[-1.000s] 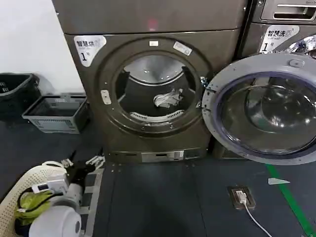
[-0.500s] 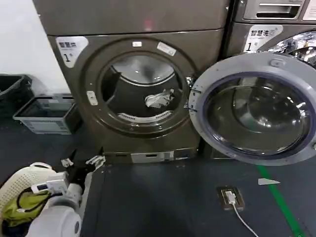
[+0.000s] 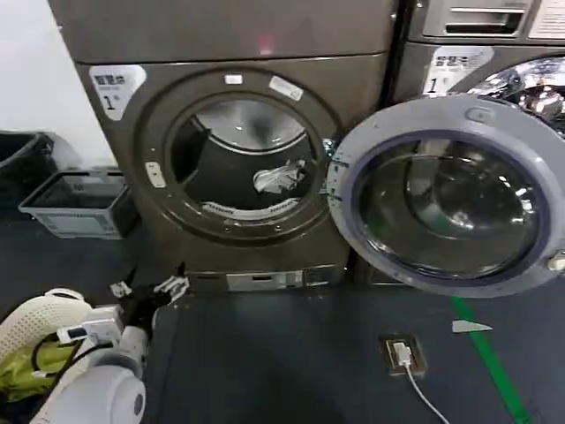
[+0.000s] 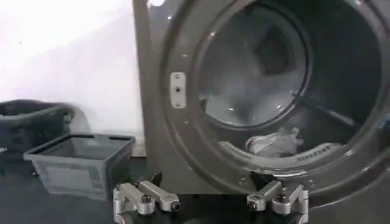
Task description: Grasp the clothes from the dryer.
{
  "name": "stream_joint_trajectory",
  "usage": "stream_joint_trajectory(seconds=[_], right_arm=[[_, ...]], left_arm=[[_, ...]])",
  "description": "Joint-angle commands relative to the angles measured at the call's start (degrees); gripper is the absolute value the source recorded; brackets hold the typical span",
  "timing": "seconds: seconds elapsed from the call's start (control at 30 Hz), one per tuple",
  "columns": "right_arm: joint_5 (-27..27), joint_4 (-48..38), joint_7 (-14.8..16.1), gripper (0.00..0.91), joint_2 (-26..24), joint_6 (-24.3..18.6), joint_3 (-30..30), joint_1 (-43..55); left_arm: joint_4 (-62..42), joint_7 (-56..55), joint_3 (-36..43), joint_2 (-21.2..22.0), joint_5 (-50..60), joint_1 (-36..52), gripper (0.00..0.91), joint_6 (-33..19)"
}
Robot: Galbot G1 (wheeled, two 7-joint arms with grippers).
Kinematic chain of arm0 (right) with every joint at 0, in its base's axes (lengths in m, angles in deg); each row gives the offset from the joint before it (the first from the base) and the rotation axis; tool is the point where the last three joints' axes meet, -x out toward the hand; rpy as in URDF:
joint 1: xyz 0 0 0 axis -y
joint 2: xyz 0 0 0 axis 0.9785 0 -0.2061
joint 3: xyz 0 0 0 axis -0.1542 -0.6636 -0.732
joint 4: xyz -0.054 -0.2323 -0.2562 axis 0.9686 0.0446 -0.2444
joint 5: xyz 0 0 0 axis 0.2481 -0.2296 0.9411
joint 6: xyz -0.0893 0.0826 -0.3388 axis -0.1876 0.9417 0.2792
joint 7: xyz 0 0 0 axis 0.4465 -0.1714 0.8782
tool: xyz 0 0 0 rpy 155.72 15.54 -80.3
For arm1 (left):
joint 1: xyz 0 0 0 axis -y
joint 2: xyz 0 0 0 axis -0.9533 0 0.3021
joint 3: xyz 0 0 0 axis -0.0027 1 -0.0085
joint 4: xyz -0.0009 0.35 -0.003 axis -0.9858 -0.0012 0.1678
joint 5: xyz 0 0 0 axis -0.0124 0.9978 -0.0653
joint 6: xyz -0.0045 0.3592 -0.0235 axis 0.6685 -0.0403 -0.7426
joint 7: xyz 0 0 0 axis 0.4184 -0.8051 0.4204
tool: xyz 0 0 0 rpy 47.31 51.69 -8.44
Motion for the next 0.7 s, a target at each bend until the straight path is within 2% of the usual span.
stream_joint_trajectory(seconds=[0.03,0.6,0.7], right_arm=[[0.0,0.1,-0.1,0.907,0.0,-0.1,0.0,0.0],[0.0,0.1,0.1,0.907,0.9,-0.3,0.0,0.1],[-0.1,-0.2,-0.3,0.907,1.0,-1.5,0.2,0.1]], left_arm=[[0.1,0.0,0.1,0.0,0.0,-0.1,0.907,2.8],[0.1,0.4,0.3,0.3,0.2,-0.4,0.907,2.8],[0.1,0.4,0.5,0.4,0.7,-0.5,0.907,2.8]])
